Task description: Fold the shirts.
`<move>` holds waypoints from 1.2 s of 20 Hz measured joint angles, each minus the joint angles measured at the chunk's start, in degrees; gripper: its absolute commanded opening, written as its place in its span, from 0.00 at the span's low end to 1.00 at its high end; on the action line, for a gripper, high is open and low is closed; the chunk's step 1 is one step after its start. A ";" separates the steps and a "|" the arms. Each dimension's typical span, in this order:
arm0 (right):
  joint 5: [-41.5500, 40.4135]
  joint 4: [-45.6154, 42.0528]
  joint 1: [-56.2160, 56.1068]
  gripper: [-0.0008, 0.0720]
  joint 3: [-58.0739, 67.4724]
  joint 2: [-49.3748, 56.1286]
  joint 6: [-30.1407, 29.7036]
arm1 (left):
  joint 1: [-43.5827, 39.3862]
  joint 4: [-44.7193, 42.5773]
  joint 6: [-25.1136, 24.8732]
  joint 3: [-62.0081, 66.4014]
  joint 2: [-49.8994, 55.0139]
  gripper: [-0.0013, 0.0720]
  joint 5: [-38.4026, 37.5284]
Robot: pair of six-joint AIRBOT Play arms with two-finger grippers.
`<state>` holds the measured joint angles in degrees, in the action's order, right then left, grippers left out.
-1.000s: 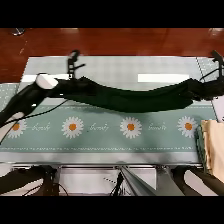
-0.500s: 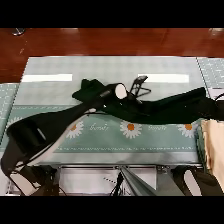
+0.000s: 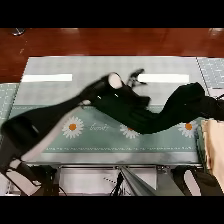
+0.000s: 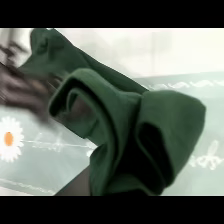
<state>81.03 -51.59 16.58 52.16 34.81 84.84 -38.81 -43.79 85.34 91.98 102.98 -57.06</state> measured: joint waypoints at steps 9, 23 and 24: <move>-19.10 5.46 -27.43 0.04 9.01 22.95 -1.01 | 27.19 -3.85 -3.91 -33.40 -42.21 0.05 0.42; -24.35 11.67 -42.95 0.86 40.37 68.13 1.07 | 29.70 -2.47 -0.57 -60.39 -68.94 0.05 6.67; -22.10 12.02 -42.88 0.86 40.76 68.50 0.24 | 29.70 -2.47 -0.44 -60.52 -69.02 0.05 7.74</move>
<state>58.94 -39.57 -26.30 92.92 103.31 85.08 -9.10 -46.26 84.90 31.46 33.95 -49.32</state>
